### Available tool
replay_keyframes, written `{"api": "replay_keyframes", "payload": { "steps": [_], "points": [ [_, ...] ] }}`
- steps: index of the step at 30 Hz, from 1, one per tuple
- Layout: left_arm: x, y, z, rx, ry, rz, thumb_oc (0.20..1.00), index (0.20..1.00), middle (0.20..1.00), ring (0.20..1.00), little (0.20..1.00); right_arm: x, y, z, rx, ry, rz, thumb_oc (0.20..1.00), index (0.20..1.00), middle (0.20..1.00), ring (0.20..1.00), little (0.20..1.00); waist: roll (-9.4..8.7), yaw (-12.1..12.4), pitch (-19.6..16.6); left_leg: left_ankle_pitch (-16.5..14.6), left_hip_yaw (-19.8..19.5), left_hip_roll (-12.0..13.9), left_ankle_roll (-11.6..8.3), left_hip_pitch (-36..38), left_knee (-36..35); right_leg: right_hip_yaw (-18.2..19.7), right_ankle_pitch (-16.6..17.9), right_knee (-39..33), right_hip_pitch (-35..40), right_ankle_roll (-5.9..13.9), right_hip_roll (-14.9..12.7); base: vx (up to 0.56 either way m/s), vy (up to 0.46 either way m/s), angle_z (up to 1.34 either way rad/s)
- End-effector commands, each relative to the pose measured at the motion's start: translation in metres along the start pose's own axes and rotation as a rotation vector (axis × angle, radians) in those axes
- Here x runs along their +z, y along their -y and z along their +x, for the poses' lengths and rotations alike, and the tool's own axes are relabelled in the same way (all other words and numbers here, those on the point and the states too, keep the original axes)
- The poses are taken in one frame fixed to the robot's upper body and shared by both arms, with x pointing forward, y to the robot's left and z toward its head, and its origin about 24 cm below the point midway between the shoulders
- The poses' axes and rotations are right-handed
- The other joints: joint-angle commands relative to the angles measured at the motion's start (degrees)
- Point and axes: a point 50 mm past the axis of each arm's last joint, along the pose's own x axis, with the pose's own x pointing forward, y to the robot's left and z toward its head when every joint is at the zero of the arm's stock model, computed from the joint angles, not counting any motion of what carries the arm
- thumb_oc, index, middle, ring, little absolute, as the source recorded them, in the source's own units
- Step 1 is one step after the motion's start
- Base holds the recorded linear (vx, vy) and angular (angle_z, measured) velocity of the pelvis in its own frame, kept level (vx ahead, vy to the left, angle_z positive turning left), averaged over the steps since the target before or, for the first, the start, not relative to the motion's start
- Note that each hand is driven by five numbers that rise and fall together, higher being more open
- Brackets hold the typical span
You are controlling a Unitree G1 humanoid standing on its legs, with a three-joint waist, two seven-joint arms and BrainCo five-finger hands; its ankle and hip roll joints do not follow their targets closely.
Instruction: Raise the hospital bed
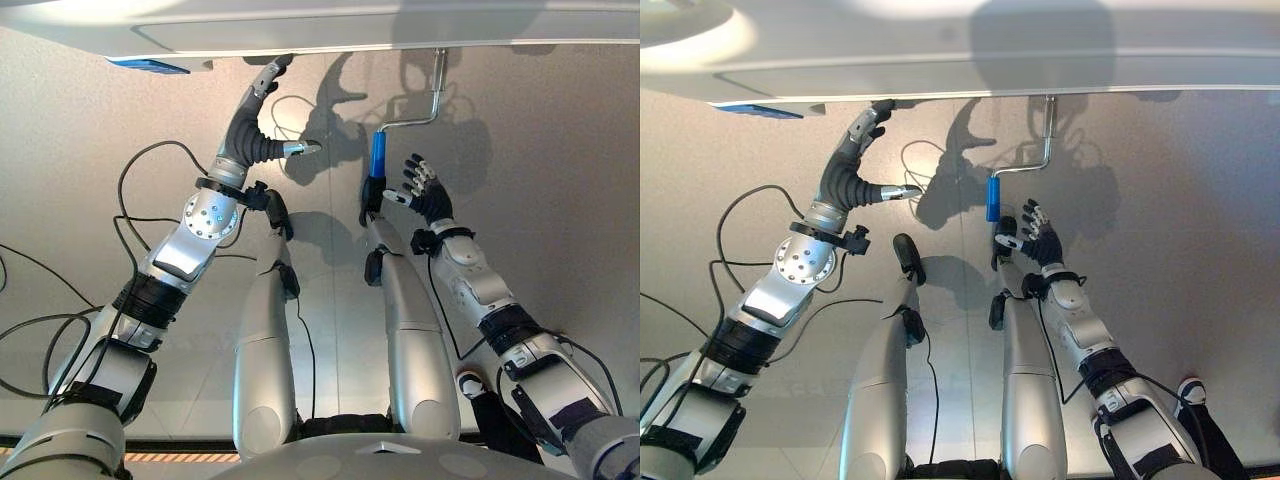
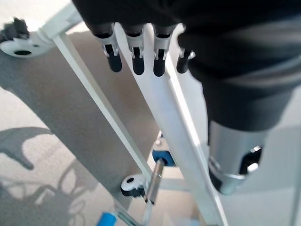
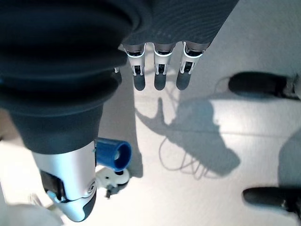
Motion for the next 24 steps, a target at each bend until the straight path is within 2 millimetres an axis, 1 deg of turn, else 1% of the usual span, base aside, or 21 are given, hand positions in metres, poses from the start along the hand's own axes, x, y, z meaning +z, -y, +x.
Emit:
{"api": "replay_keyframes", "payload": {
  "steps": [1, 3, 4, 5, 8, 9, 10, 11, 12, 13, 15, 18, 20, 22, 24],
  "points": [
    [0.042, -0.004, -0.001, -0.046, 0.216, 0.057, 1.0, 1.0, 1.0, 1.0, 1.0, 0.021, -0.011, -0.008, 0.127, 0.1, 0.101, 1.0, 1.0, 1.0, 1.0, 1.0, -0.58, 0.89, -1.59, -2.63, -0.22, 1.96, -2.89, -3.71, 3.58, 1.68, 0.43, -2.95, 0.42, 9.22, -3.38, 0.0, 0.0, 0.0],
    [0.044, -0.005, -0.002, -0.062, 0.226, 0.064, 1.0, 1.0, 1.0, 1.0, 1.0, 0.023, -0.016, -0.009, 0.178, 0.098, 0.135, 1.0, 1.0, 1.0, 1.0, 1.0, -0.59, 1.08, -1.59, -2.49, -0.22, 1.92, -2.96, -3.76, 3.45, 1.52, 0.48, -3.14, 0.55, 9.2, -3.34, 0.0, 0.0, 0.0],
    [0.044, -0.006, -0.003, -0.062, 0.225, 0.064, 1.0, 1.0, 1.0, 1.0, 1.0, 0.023, -0.016, -0.009, 0.179, 0.097, 0.136, 1.0, 1.0, 1.0, 1.0, 1.0, -0.59, 1.03, -1.59, -2.48, -0.23, 1.93, -2.96, -3.76, 3.45, 1.52, 0.49, -3.16, 0.57, 9.19, -3.33, 0.0, 0.0, 0.0],
    [0.046, -0.007, -0.004, -0.079, 0.23, 0.074, 1.0, 1.0, 1.0, 1.0, 1.0, 0.026, -0.023, -0.01, 0.239, 0.089, 0.142, 1.0, 1.0, 1.0, 1.0, 1.0, -0.64, 1.26, -1.59, -2.38, -0.28, 1.91, -3.03, -3.64, 3.07, 1.25, 0.52, -3.44, 0.76, 9.17, -3.31, 0.0, 0.0, 0.0],
    [0.046, -0.009, -0.006, -0.085, 0.225, 0.082, 1.0, 1.0, 1.0, 1.0, 1.0, 0.03, -0.029, -0.009, 0.294, 0.08, 0.126, 1.0, 1.0, 1.0, 1.0, 1.0, -0.5, 1.53, -1.59, -2.32, -0.13, 1.91, -3.02, -3.51, 2.79, 1.17, 0.56, -3.51, 0.75, 9.14, -3.32, 0.0, 0.002, 0.02],
    [0.047, -0.013, -0.008, -0.082, 0.228, 0.096, 1.0, 1.0, 1.0, 1.0, 1.0, 0.036, -0.037, -0.009, 0.353, 0.087, 0.098, 1.0, 1.0, 1.0, 1.0, 1.0, -0.36, 1.76, -1.59, -2.24, -0.09, 1.86, -3.07, -3.38, 2.5, 1.16, 0.52, -3.64, 0.8, 9.13, -3.27, 0.0, 0.0, 0.0],
    [0.047, -0.014, -0.008, -0.081, 0.228, 0.096, 1.0, 1.0, 1.0, 1.0, 1.0, 0.036, -0.037, -0.009, 0.354, 0.087, 0.097, 1.0, 1.0, 1.0, 1.0, 1.0, -0.37, 1.68, -1.59, -2.23, -0.09, 1.86, -3.07, -3.37, 2.48, 1.16, 0.53, -3.66, 0.8, 9.13, -3.27, 0.0, 0.0, 0.0],
    [0.05, -0.016, -0.01, -0.077, 0.24, 0.111, 1.0, 1.0, 1.0, 1.0, 1.0, 0.047, -0.044, -0.009, 0.397, 0.12, 0.084, 1.0, 1.0, 1.0, 1.0, 1.0, -0.34, 1.86, -1.59, -2.23, -0.08, 1.79, -3.13, -3.39, 2.4, 1.15, 0.52, -3.8, 0.75, 9.17, -3.27, 0.0, 0.0, 0.0],
    [0.05, -0.016, -0.01, -0.077, 0.239, 0.112, 1.0, 1.0, 1.0, 1.0, 1.0, 0.047, -0.044, -0.009, 0.397, 0.12, 0.083, 1.0, 1.0, 1.0, 1.0, 1.0, -0.34, 1.84, -1.59, -2.23, -0.08, 1.79, -3.13, -3.39, 2.4, 1.15, 0.52, -3.8, 0.75, 9.17, -3.27, 0.0, 0.0, 0.0],
    [0.053, -0.017, -0.011, -0.07, 0.253, 0.114, 1.0, 1.0, 1.0, 1.0, 1.0, 0.055, -0.049, -0.012, 0.434, 0.145, 0.102, 1.0, 1.0, 1.0, 1.0, 1.0, -0.39, 1.85, -1.59, -2.12, -0.07, 1.66, -3.16, -3.38, 2.07, 1.08, 0.56, -4.1, 0.83, 9.22, -3.26, 0.0, 0.0, 0.0],
    [0.055, -0.017, -0.013, -0.066, 0.258, 0.118, 1.0, 1.0, 1.0, 1.0, 1.0, 0.061, -0.052, -0.016, 0.468, 0.163, 0.121, 1.0, 1.0, 1.0, 1.0, 1.0, -0.51, 1.86, -1.59, -2.19, -0.06, 1.59, -3.11, -3.39, 1.94, 0.97, 0.61, -4.1, 0.81, 9.25, -3.29, 0.0, 0.0, 0.0],
    [0.062, -0.016, -0.013, -0.075, 0.288, 0.124, 1.0, 1.0, 1.0, 1.0, 1.0, 0.062, -0.054, -0.019, 0.501, 0.147, 0.172, 1.0, 1.0, 1.0, 1.0, 1.0, -0.46, 1.87, -1.59, -2.29, -0.1, 1.51, -3.04, -3.51, 2.12, 1.02, 0.69, -3.98, 0.58, 9.28, -3.34, 0.0, 0.0, 0.0],
    [0.064, -0.015, -0.013, -0.075, 0.299, 0.122, 1.0, 1.0, 1.0, 1.0, 1.0, 0.061, -0.052, -0.019, 0.503, 0.137, 0.167, 1.0, 1.0, 1.0, 1.0, 1.0, -0.41, 1.94, -1.59, -2.3, -0.07, 1.43, -3.02, -3.45, 2.08, 1.0, 0.7, -4.03, 0.61, 9.3, -3.37, 0.0, 0.0, 0.0],
    [0.07, -0.013, -0.01, -0.087, 0.325, 0.116, 1.0, 1.0, 1.0, 1.0, 1.0, 0.056, -0.052, -0.015, 0.485, 0.103, 0.171, 1.0, 1.0, 1.0, 1.0, 1.0, -0.13, 2.22, -1.59, -2.36, -0.1, 1.24, -2.97, -3.52, 2.09, 0.94, 0.64, -4.07, 0.69, 9.28, -3.45, 0.0, 0.0, 0.0],
    [0.073, -0.012, -0.009, -0.089, 0.341, 0.105, 1.0, 1.0, 1.0, 1.0, 1.0, 0.055, -0.054, -0.011, 0.484, 0.097, 0.168, 1.0, 1.0, 1.0, 1.0, 1.0, 0.1, 2.46, -1.59, -2.27, -0.25, 1.22, -3.0, -3.66, 2.05, 0.89, 0.62, -4.05, 0.64, 9.29, -3.47, 0.0, 0.0, 0.0]
  ]
}}
